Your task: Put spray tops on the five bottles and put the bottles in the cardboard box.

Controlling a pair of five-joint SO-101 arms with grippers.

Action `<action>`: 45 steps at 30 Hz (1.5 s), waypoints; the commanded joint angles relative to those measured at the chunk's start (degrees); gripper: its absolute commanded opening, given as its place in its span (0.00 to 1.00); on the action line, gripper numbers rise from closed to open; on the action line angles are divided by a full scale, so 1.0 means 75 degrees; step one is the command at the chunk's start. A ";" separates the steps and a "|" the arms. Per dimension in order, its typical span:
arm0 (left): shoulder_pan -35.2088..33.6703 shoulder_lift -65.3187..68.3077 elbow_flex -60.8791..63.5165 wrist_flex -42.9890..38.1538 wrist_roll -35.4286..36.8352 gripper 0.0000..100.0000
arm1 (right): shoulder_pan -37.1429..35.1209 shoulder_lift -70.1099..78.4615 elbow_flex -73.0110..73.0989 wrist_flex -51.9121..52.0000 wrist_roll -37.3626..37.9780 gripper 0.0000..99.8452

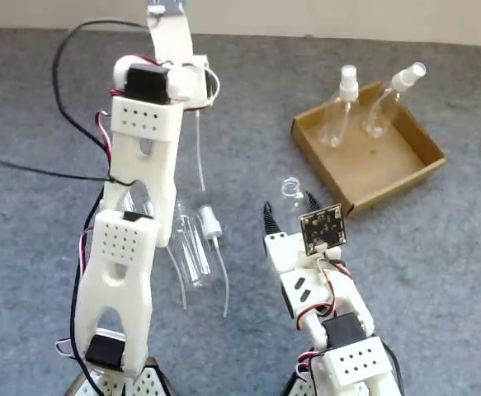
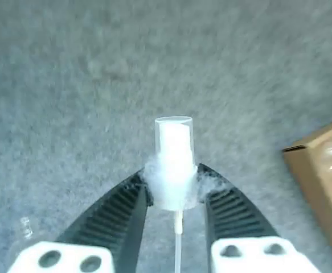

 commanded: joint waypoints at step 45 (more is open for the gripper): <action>0.2421 -0.8985 0.7461 -0.1032 -0.1008 0.00 | -0.1237 -0.1916 0.0322 -0.0018 0.0012 0.17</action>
